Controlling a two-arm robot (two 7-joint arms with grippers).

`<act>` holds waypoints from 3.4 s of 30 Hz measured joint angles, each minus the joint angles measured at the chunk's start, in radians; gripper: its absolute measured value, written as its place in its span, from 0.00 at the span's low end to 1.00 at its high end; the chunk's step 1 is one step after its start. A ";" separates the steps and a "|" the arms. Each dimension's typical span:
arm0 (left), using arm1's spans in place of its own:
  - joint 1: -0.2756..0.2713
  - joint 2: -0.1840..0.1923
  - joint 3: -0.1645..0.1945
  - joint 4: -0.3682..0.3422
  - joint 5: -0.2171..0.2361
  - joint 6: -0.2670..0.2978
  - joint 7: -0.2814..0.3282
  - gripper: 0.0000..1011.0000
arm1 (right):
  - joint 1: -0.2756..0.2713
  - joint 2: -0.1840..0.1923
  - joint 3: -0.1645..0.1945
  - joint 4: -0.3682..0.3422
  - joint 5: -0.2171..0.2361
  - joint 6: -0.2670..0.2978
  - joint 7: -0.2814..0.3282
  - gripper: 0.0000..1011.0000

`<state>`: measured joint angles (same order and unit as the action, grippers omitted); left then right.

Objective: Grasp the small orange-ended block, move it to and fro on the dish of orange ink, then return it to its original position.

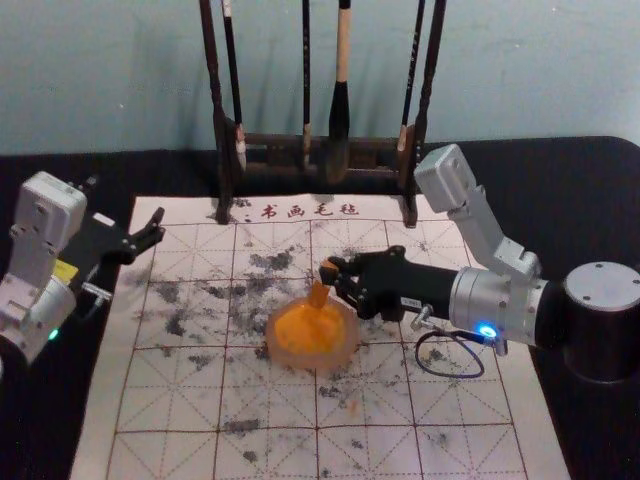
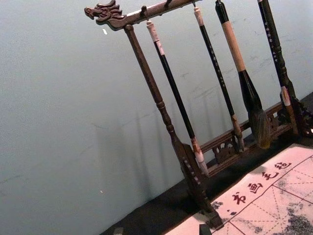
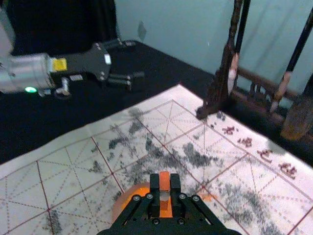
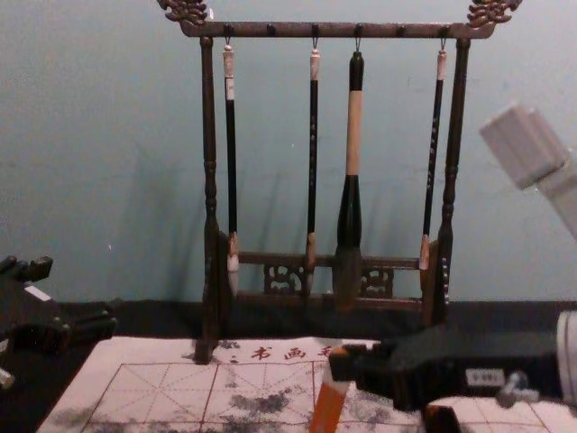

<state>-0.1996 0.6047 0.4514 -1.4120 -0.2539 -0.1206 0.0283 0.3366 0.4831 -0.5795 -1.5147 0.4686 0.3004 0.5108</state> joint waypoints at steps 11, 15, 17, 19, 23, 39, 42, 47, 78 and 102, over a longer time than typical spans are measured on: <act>0.000 0.000 0.000 0.000 0.000 0.000 0.000 0.99 | -0.013 0.070 0.043 -0.108 0.026 -0.032 0.020 0.11; 0.000 0.000 0.000 0.000 0.000 0.000 0.000 0.99 | -0.039 0.098 0.075 -0.154 0.051 -0.027 -0.002 0.11; 0.000 0.000 0.000 0.000 0.000 0.000 0.000 0.99 | -0.062 0.115 0.095 -0.181 0.068 -0.017 -0.021 0.11; 0.000 0.000 0.000 0.000 0.000 0.000 0.000 0.99 | -0.089 0.131 0.118 -0.208 0.087 -0.006 -0.044 0.11; 0.000 0.000 0.000 0.000 0.000 0.000 0.000 0.99 | -0.135 0.154 0.151 -0.243 0.115 0.014 -0.085 0.11; 0.000 0.000 0.000 0.000 0.000 0.000 0.000 0.99 | -0.260 0.183 0.210 -0.286 0.146 0.052 -0.197 0.11; 0.000 0.000 0.000 0.000 0.000 0.000 0.000 0.99 | -0.260 0.172 0.209 -0.279 0.145 0.057 -0.203 0.11; 0.000 0.000 0.000 0.000 0.000 0.000 0.000 0.99 | -0.252 0.157 0.203 -0.264 0.139 0.064 -0.208 0.11; 0.000 0.000 0.000 0.000 0.000 0.000 0.000 0.99 | -0.215 0.099 0.189 -0.211 0.108 0.092 -0.217 0.11; 0.000 0.000 0.000 0.000 0.000 0.000 0.000 0.99 | -0.218 0.076 0.195 -0.192 0.092 0.094 -0.228 0.11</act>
<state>-0.1995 0.6047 0.4514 -1.4120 -0.2539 -0.1206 0.0283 0.1184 0.5589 -0.3843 -1.7063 0.5604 0.3941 0.2832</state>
